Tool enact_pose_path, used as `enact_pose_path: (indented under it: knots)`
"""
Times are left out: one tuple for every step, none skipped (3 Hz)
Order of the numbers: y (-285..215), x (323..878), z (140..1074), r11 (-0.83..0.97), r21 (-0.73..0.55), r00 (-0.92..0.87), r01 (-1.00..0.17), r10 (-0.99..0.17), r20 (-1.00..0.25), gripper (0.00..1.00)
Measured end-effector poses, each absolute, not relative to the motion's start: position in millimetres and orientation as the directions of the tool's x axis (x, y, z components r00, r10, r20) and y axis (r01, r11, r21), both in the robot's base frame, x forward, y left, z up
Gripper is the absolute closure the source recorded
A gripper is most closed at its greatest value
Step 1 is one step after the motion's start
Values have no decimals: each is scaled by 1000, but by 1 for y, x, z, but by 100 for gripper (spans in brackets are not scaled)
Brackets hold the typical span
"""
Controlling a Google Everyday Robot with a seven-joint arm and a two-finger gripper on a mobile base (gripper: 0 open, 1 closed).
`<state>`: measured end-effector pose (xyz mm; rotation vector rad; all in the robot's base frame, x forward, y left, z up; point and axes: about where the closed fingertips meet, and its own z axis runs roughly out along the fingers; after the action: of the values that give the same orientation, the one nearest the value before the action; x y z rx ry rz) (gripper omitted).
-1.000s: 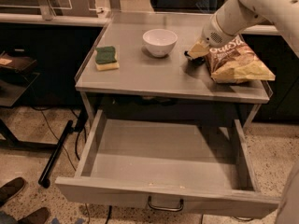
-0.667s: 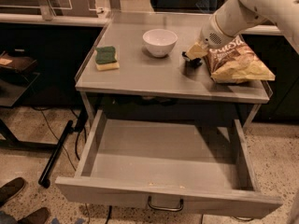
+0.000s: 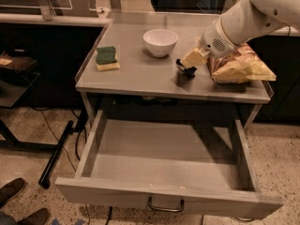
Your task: Place rxbar blueberry into top drawer
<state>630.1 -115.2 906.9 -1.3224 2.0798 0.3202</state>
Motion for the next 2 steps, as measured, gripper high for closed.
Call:
enact_pose_path:
  knots:
    - [-113,600,917,460,-103,-293,-882,-707,-644,100]
    - [-119,563,938,465,-108,-292,-879,-704,-648,100]
